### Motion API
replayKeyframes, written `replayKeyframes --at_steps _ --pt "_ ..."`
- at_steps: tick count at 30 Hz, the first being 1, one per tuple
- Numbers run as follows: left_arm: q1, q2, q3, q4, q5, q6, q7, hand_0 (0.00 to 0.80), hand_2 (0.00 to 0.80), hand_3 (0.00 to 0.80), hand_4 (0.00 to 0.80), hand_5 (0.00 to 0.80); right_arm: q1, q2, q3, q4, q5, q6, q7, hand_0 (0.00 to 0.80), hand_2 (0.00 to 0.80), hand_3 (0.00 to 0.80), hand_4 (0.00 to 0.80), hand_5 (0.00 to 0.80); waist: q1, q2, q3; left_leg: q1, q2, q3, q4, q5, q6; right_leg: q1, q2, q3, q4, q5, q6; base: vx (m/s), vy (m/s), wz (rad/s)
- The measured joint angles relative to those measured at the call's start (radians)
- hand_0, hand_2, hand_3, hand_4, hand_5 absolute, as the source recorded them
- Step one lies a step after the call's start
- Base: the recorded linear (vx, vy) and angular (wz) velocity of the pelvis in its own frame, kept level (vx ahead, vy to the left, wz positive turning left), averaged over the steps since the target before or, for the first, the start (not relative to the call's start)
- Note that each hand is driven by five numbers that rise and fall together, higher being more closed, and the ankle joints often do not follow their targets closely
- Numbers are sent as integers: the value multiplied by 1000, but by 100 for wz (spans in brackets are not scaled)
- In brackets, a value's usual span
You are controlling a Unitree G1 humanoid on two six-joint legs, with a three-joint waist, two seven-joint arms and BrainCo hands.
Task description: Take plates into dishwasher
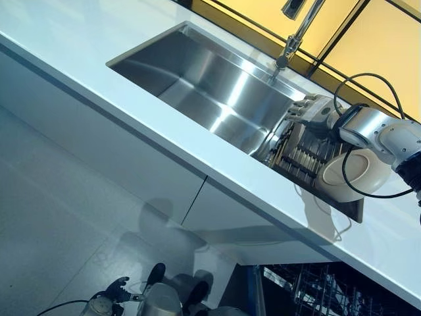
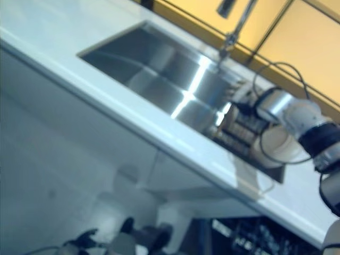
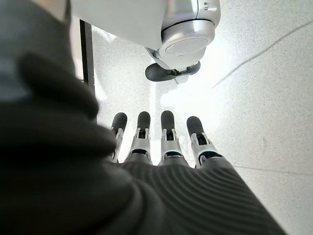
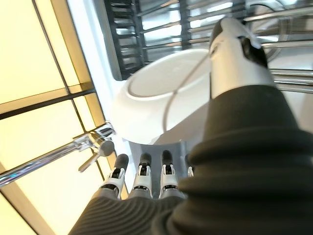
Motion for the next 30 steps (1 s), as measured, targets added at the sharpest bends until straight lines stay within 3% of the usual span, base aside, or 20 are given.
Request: replayKeyframes --at_steps 30 --pt "-27 -1 -11 -1 -7 1 8 0 0 0 0 0 0 -1 -4 28 -9 38 -69 0 0 0 0 0 1 5 24 -21 -1 -2 3 0 0 -16 0 -2 0 0 0 0 0 0"
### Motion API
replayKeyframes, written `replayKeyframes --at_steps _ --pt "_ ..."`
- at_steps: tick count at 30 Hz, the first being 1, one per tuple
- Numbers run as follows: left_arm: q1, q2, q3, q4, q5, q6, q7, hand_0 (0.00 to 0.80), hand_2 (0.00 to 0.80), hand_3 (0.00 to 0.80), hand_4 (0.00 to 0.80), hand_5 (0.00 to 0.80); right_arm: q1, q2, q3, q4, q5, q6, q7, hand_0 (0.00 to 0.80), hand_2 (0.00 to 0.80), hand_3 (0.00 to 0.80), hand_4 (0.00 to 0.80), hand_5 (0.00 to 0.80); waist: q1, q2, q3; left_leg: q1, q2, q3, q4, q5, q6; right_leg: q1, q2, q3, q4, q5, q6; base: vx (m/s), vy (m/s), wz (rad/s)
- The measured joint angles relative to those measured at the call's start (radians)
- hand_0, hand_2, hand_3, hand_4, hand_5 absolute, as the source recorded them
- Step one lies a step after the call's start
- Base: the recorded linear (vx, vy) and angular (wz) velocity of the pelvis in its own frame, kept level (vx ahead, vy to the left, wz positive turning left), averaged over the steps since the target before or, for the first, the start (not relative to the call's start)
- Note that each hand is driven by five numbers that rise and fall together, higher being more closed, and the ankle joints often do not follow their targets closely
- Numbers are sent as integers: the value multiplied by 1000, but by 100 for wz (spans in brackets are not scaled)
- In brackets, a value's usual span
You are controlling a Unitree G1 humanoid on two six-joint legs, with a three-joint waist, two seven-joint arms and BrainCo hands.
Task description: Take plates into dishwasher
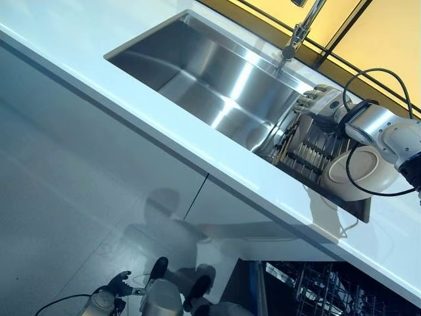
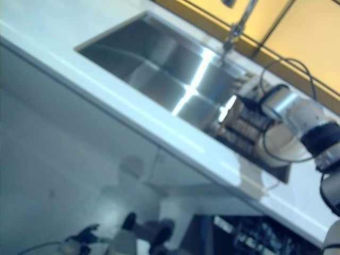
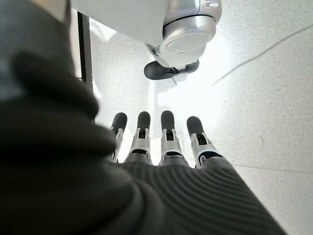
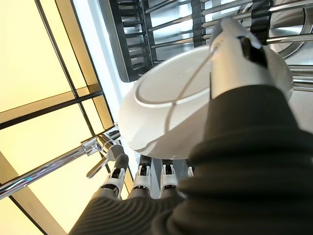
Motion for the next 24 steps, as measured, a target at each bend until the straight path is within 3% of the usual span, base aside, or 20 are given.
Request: replayKeyframes --at_steps 15,16,18,20,21,23,24 --pt "-9 0 -3 -17 -2 1 0 0 0 0 0 0 0 1 0 -5 1 1 -12 0 0 0 0 0 0 0 16 -10 0 -1 2 0 0 -8 0 0 0 0 1 1 0 0" --pt "-10 0 -2 -17 -2 1 0 0 0 0 0 0 0 1 0 -5 1 1 -14 41 41 41 41 41 0 0 16 -11 -1 -1 2 0 0 -8 0 0 0 0 1 0 0 0" --pt "-14 0 -2 -17 -2 0 0 0 0 0 0 0 0 1 0 -5 1 1 -15 229 229 229 229 229 -1 0 16 -11 -1 0 1 0 0 -8 0 0 0 0 1 2 4 2" --pt "-17 0 -2 -18 -2 0 1 0 0 0 0 0 0 1 0 -5 1 1 -16 467 467 467 467 467 -1 0 16 -11 -1 0 1 0 0 -8 -1 0 0 0 1 0 0 0" --pt "-18 0 -2 -18 -2 0 1 0 0 0 0 0 0 1 0 -5 1 1 -16 496 496 496 496 496 0 0 16 -11 -2 0 1 0 0 -8 -1 0 0 0 1 0 0 0" --pt "-18 0 -2 -18 -3 0 1 0 0 0 0 0 1 1 1 -5 -2 1 -9 643 643 643 643 643 -1 0 16 -11 -2 0 1 1 1 -8 -1 0 0 0 1 0 0 0" --pt "-18 0 -2 -18 -3 0 1 0 0 0 0 0 1 1 1 -2 -7 1 -6 775 775 775 775 775 -2 0 16 -11 -2 0 1 1 1 -8 -1 0 0 0 1 0 0 0"
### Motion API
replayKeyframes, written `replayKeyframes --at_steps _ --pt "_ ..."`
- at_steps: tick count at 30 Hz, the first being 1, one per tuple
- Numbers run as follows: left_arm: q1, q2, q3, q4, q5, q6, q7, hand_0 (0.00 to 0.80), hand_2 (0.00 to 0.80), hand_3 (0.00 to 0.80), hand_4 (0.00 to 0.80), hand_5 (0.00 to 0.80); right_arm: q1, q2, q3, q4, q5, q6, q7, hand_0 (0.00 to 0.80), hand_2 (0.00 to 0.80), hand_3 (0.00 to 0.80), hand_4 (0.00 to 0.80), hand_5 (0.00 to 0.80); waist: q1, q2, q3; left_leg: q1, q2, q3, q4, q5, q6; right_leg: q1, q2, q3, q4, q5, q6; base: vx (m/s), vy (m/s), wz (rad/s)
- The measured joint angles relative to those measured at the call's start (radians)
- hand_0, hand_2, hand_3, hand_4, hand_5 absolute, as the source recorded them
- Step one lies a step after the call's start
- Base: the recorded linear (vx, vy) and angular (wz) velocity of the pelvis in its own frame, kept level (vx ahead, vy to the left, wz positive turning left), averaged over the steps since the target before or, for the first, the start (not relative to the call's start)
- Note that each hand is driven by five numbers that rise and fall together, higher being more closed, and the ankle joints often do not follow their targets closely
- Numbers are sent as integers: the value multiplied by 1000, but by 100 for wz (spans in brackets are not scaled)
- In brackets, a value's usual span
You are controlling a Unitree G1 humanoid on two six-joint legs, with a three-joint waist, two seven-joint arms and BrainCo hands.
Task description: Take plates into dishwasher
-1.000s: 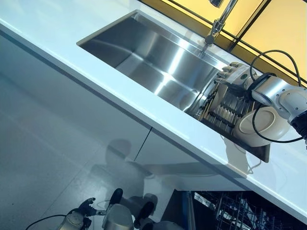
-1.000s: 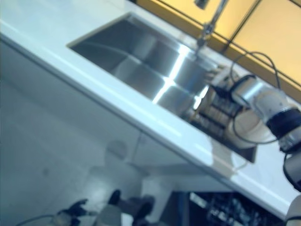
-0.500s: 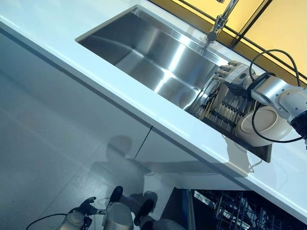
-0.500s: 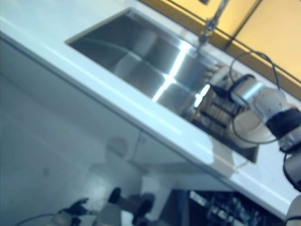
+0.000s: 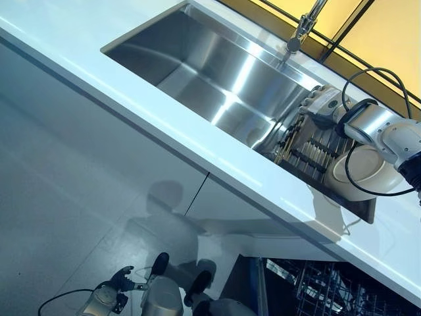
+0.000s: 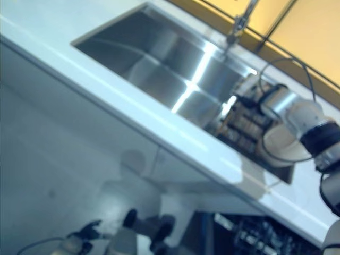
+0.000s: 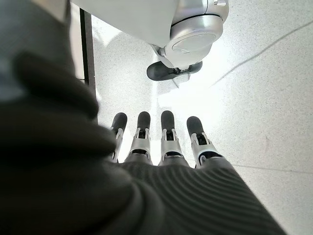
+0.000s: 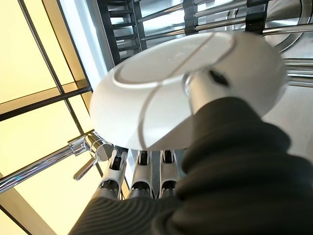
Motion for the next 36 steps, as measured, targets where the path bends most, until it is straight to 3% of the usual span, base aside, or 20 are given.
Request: replayKeyframes --at_steps 1,36 --pt "0 0 0 0 0 0 0 0 0 0 0 0 0 0 0 5 0 0 0 800 800 800 800 800 -1 0 0 0 0 1 0 0 0 0 0 0 0 0 0 0 0 0" --pt "-1 0 1 -11 -7 2 0 0 0 0 0 0 1 -24 -1 2 -62 -16 6 800 800 800 800 800 -9 -1 1 11 -1 2 -4 1 1 9 -1 8 0 3 -4 -2 5 0"
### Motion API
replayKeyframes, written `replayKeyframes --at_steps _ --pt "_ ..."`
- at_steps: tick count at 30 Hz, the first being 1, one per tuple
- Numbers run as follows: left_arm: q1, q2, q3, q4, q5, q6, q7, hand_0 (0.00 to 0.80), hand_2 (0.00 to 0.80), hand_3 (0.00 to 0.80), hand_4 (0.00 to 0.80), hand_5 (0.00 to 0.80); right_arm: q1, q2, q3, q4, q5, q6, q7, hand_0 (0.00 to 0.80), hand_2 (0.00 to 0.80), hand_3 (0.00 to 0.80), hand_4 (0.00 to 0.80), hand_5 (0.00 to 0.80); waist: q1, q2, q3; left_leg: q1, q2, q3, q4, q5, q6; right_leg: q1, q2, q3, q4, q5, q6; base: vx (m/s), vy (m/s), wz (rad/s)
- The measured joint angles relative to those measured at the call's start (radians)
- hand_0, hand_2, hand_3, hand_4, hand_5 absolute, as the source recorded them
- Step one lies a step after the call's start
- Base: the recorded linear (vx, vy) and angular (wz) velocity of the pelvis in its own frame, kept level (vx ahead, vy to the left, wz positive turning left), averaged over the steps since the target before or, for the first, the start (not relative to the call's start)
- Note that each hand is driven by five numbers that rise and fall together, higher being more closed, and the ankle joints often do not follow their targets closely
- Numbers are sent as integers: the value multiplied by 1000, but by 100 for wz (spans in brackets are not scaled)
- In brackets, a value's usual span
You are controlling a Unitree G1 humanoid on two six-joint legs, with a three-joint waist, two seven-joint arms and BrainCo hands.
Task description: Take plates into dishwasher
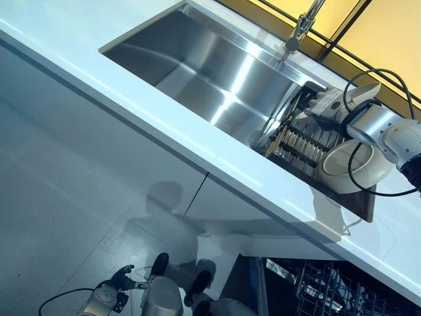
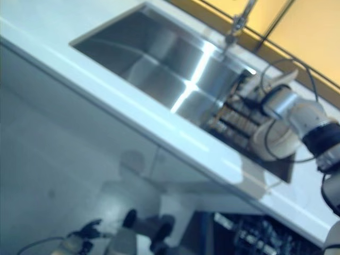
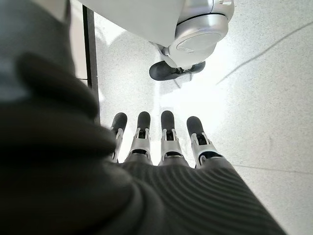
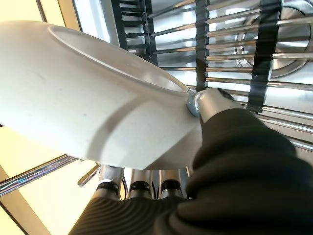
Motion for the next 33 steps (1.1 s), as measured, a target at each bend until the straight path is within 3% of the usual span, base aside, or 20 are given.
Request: replayKeyframes --at_steps 14,20,25,33 --pt "24 -6 20 1 0 2 1 0 0 0 0 0 0 -61 -74 -14 -40 -6 -14 800 800 800 800 800 -44 -13 -11 64 -5 33 -35 7 11 34 -7 41 0 4 2 -7 53 -6" --pt "47 -12 21 3 0 8 2 0 0 0 0 0 0 -67 -86 -28 -60 -5 -71 800 800 800 800 800 -73 -13 -64 81 -6 59 -51 10 16 34 -10 62 0 6 4 -19 96 -11" --pt "71 -40 21 16 0 9 2 0 0 0 0 0 8 -91 -119 -37 -42 24 -150 800 800 800 800 800 -100 16 -123 105 -13 103 -57 3 32 37 -18 102 2 17 14 -13 147 -22" --pt "96 -58 21 26 0 8 -1 0 0 0 0 0 182 -157 -307 -43 104 135 -258 800 800 800 800 800 -180 75 -190 148 -28 186 -58 -18 69 42 -36 180 13 38 41 -35 155 -29"
